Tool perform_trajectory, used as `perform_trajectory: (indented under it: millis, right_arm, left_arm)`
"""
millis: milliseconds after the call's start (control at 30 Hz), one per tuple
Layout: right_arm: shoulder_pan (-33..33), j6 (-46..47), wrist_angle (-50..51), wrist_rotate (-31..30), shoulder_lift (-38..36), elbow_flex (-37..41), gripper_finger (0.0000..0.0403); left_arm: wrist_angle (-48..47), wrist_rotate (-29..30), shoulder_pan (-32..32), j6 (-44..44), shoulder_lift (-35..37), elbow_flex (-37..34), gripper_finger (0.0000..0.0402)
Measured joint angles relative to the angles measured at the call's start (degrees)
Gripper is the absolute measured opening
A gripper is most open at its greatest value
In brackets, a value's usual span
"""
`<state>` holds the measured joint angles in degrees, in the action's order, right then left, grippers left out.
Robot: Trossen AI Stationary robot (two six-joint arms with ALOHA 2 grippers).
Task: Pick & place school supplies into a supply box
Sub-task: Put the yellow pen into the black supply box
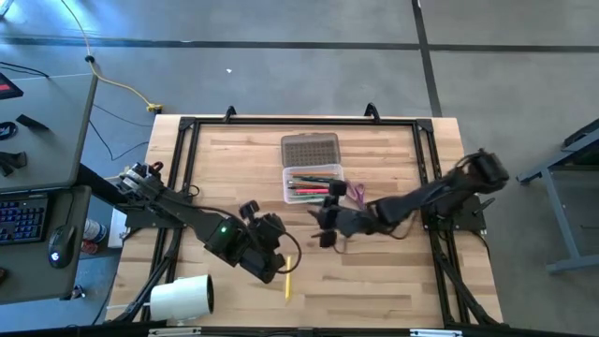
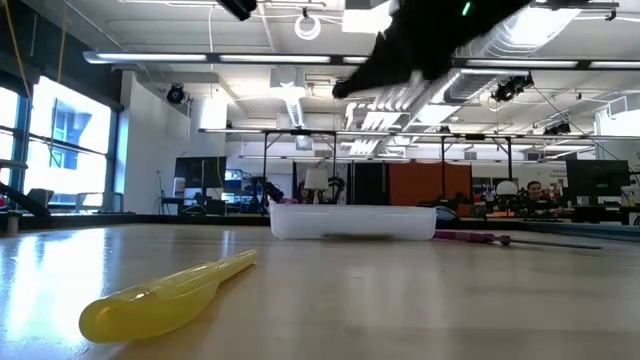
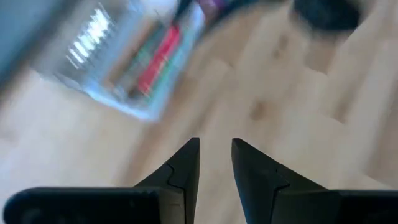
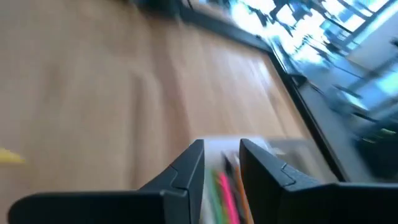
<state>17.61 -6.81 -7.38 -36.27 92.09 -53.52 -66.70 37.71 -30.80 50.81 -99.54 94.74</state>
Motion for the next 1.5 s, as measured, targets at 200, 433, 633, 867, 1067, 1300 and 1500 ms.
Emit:
perform_trajectory:
  millis: [200, 433, 633, 867, 1067, 1300, 1500]
  right_arm:
    - [5.4, 5.6, 3.1, 5.3, -9.1, 0.0, 0.0092]
    - [10.5, 13.5, 9.8, 5.0, -11.2, 0.0, 0.0096]
    - [13.7, 18.6, 16.3, 5.1, -11.1, 0.0, 0.0097]
    - [14.4, 10.9, 16.2, 2.1, -11.1, 0.0, 0.0097]
    - [13.5, 5.0, 16.1, 1.7, -11.1, 0.0, 0.0097]
    - [11.2, 3.3, 15.6, 1.5, -11.1, 0.0, 0.0096]
    - [9.0, 0.2, 15.2, 2.2, -11.1, 0.0, 0.0097]
  left_arm:
    - [5.6, -8.7, -2.4, 11.4, -0.8, -3.3, 0.0127]
    - [23.4, -15.6, -3.4, 17.6, -0.8, -13.7, 0.0127]
    - [38.2, -19.3, -3.3, 17.2, -0.9, -21.3, 0.0127]
    - [38.3, -23.4, -1.8, 18.4, -0.9, -23.3, 0.0127]
    - [43.7, -28.5, -0.6, 24.4, -4.0, -23.3, 0.0127]
    - [46.7, -32.5, 0.0, 26.9, -9.5, -23.3, 0.0127]
    - [45.6, -30.5, 1.1, 27.9, -9.6, -23.3, 0.0127]
